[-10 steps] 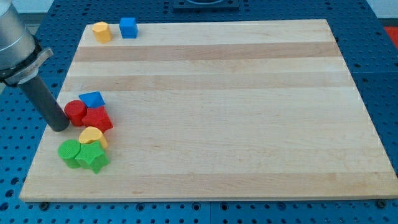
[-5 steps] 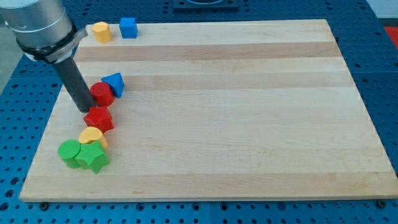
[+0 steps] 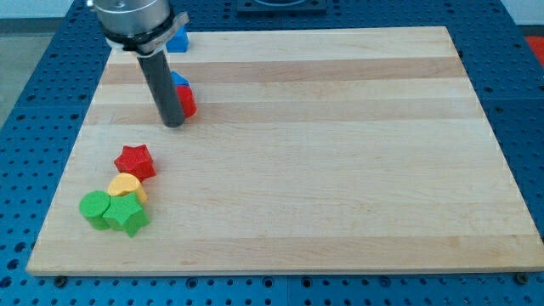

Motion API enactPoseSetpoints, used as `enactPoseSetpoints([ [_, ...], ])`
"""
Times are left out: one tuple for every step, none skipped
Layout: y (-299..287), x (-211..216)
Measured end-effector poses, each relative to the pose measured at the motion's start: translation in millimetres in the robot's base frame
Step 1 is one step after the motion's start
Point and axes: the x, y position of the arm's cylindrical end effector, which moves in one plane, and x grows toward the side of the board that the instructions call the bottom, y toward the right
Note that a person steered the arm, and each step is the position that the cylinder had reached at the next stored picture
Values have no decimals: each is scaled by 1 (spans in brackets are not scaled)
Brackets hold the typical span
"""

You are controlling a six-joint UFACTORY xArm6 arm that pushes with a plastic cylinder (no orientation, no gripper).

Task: Slide the red circle into the bottom of the blue cube

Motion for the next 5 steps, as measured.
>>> enactPoseSetpoints([
  [12, -17],
  [25, -29],
  [37, -29],
  [55, -30],
  [57, -42],
])
